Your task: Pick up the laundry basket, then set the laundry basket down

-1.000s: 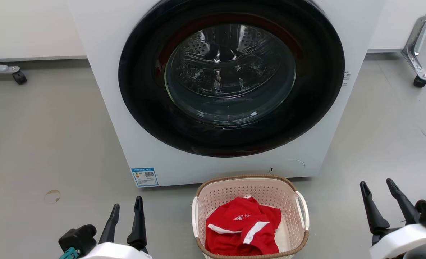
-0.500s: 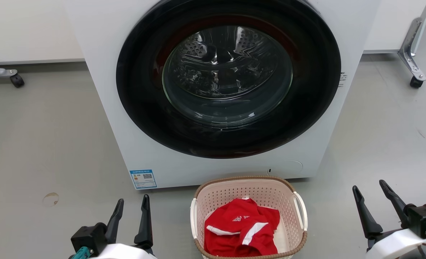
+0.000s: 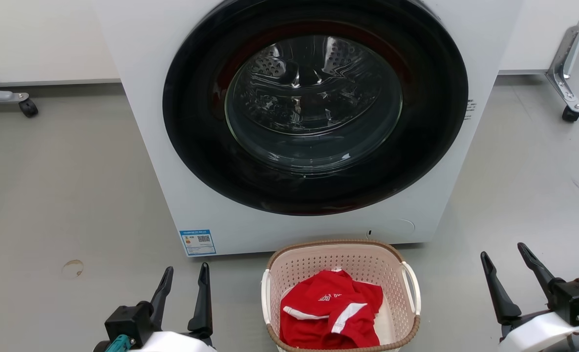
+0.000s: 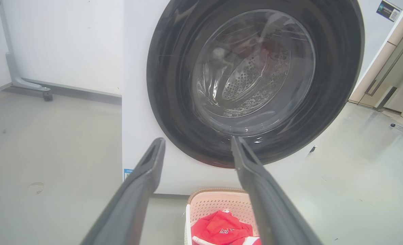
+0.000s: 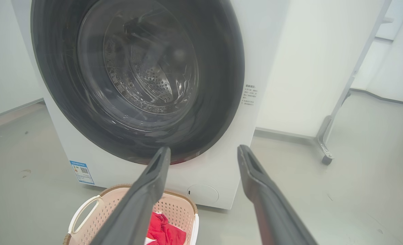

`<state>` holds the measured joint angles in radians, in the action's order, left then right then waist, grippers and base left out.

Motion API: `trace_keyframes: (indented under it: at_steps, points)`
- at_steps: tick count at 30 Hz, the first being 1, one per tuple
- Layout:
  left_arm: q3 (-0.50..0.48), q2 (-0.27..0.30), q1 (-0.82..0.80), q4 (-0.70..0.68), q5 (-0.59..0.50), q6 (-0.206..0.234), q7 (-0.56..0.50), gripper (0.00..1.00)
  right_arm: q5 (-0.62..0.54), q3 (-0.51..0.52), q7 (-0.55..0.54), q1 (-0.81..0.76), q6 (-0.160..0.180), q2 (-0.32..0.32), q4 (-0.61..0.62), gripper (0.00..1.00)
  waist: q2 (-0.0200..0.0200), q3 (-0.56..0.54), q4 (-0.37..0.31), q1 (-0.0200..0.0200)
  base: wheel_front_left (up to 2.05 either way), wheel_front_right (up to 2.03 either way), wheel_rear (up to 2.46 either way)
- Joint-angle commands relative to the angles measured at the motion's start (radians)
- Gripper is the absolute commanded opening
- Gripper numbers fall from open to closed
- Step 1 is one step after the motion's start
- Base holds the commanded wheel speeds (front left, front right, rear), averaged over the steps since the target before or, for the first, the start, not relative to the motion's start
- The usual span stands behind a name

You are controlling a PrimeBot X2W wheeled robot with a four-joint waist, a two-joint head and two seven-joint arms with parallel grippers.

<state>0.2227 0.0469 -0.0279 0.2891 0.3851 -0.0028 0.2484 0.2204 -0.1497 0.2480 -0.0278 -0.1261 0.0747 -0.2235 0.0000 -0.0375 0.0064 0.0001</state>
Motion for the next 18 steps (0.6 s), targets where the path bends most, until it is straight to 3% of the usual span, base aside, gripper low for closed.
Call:
trace_keyframes:
  at_steps: [1,18]
  points:
    - [-0.028,0.003,-0.053,-0.025,-0.002,0.011,0.013,1.00,-0.003,-0.016,0.014,0.031,-0.005,0.020,0.020,1.00,0.0000,0.000,0.001,-0.0001,0.00,0.00,0.00]
    - [0.001,0.003,-0.079,-0.021,0.007,0.020,0.013,1.00,0.004,-0.006,0.014,0.041,-0.005,0.017,0.027,1.00,0.0000,0.044,0.013,-0.0001,0.00,0.00,0.00]
